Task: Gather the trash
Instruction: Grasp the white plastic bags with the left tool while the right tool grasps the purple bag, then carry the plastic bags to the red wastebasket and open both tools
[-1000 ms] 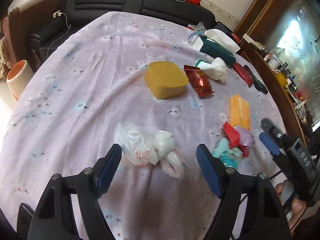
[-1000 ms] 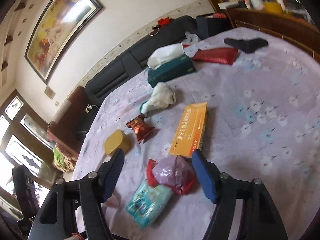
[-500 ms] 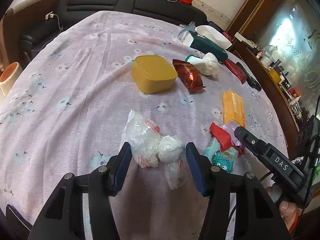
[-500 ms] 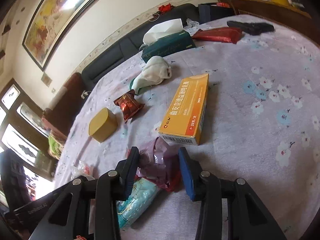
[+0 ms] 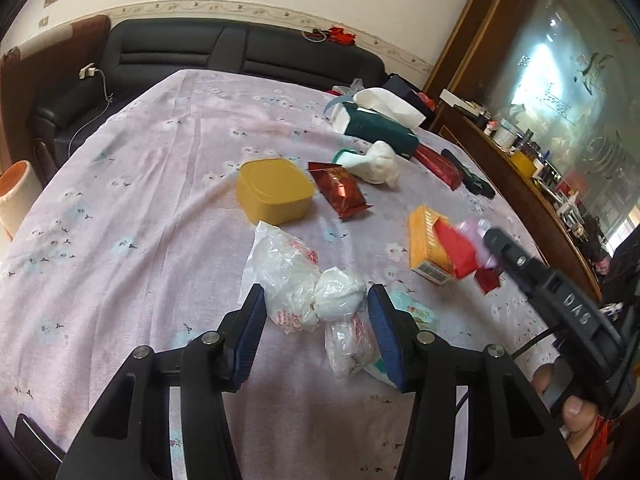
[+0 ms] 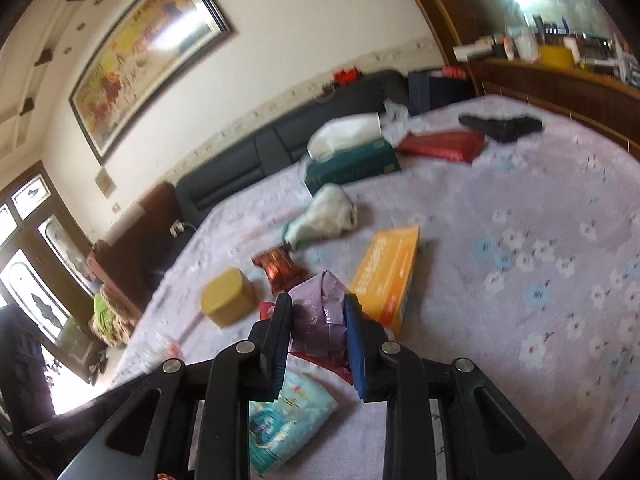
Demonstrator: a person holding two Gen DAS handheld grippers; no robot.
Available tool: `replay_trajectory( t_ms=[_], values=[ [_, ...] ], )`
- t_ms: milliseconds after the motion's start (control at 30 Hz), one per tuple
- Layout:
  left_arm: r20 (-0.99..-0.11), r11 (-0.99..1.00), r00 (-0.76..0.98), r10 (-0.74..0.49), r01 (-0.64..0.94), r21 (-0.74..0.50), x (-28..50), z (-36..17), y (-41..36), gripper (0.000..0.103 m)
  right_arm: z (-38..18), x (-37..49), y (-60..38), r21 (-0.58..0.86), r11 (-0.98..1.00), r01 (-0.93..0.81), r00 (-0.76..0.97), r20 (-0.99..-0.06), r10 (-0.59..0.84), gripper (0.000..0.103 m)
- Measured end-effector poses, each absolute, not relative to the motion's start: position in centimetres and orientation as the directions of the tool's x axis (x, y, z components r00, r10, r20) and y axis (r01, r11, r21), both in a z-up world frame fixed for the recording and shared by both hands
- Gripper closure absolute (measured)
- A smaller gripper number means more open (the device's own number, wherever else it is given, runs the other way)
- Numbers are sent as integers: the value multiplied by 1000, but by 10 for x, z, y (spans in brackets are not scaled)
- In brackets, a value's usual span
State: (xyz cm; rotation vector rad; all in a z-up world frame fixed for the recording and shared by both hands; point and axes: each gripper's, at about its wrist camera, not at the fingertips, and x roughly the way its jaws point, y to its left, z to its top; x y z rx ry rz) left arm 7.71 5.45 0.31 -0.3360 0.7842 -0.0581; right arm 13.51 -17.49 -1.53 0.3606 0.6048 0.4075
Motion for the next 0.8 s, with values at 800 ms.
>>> replay_trajectory(
  t_ms=[800],
  values=[
    [-480, 938, 809, -339, 255, -234, -64, 100, -57, 53, 83, -77, -263, 442, 876, -195, 887, -302, 350, 76]
  ],
)
